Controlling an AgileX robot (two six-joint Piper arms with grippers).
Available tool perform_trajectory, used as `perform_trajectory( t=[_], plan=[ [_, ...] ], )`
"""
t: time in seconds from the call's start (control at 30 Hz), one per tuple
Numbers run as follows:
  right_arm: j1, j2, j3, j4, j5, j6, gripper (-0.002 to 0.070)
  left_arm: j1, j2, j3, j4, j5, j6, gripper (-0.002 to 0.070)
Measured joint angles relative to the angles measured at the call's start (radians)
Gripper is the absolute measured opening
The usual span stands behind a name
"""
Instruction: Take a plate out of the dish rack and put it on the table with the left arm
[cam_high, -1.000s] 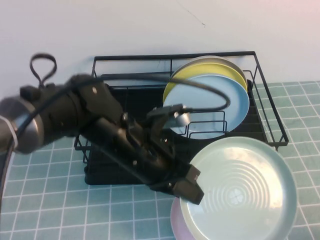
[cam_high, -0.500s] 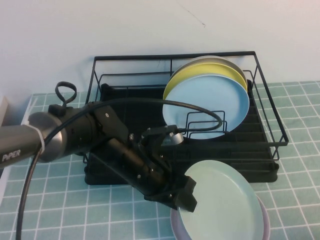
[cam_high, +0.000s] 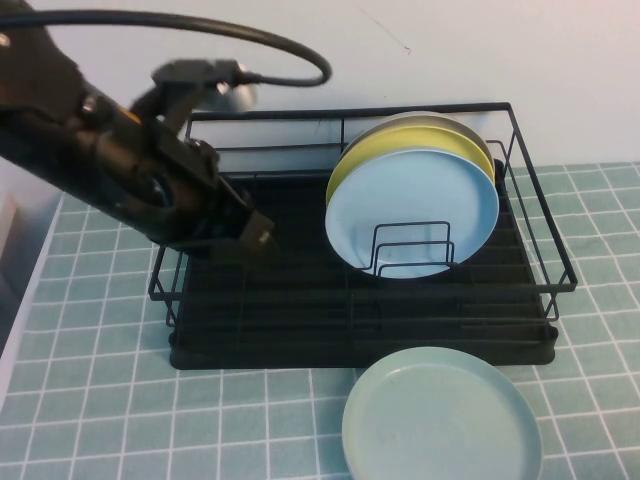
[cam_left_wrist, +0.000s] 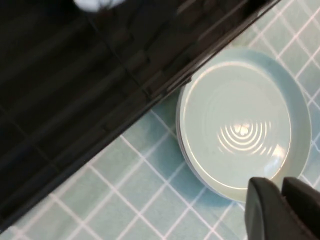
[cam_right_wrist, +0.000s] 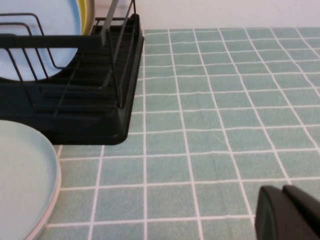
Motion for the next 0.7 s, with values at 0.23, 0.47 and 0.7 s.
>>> perform_trajectory(
  t=[0.23,0.47,0.7],
  plan=[
    [0.000,0.000,0.000,0.000,0.000,0.000,-0.0001,0.001,-0.342,0.061,0.060,-0.091,-0.042,0.0003],
    [0.000,0.000,0.000,0.000,0.000,0.000,-0.0001,0.005,-0.732,0.452,-0.021,-0.384,-0.091,0.0000],
    [0.000,0.000,0.000,0.000,0.000,0.000,-0.0001,0.006,-1.065,0.880,-0.095,-0.661,-0.091,-0.0001]
  ],
)
